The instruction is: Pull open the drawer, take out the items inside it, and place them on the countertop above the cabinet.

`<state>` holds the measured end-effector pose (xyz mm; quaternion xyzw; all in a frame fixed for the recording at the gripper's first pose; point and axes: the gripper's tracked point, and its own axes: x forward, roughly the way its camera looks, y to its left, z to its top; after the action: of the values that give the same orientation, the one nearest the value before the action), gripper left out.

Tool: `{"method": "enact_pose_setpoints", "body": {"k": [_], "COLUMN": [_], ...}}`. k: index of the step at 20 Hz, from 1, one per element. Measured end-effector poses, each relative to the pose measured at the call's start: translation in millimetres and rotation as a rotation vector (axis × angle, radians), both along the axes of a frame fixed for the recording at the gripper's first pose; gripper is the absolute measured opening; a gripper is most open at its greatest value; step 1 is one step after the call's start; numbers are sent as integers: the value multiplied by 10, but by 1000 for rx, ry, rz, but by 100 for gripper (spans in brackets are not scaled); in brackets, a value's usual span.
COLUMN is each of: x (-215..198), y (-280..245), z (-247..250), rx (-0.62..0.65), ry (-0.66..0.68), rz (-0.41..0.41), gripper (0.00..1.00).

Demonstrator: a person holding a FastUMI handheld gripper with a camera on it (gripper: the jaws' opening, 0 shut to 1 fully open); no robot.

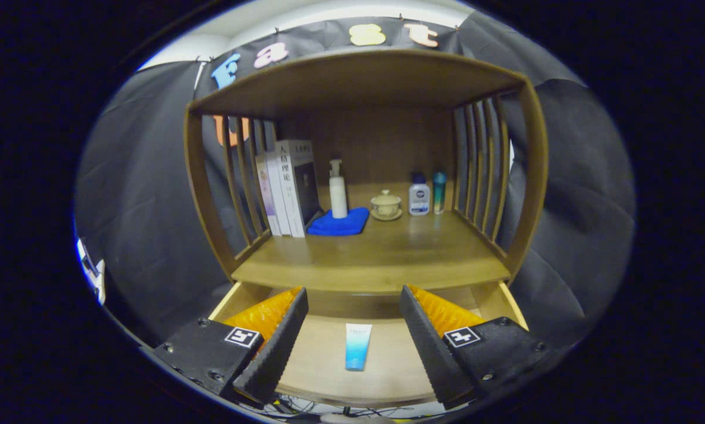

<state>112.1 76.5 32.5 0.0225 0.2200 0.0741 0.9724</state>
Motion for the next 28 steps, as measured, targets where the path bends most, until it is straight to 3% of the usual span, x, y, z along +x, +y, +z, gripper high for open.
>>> {"method": "enact_pose_setpoints", "body": {"k": [6,11,19,23,25,28], "x": [356,382,164,122,110,102], "y": [215,199,63,82,73,9], "z": [-645,-1195,-1740,-1898,-1935,-1985], "rx": [-40,-45,-89,-109,-123,-144], "ry": [313,542,776,820,839,862], "rz": [38,29,-15,-40,-49,-97], "gripper": [99,98,92,90,82,62]}}
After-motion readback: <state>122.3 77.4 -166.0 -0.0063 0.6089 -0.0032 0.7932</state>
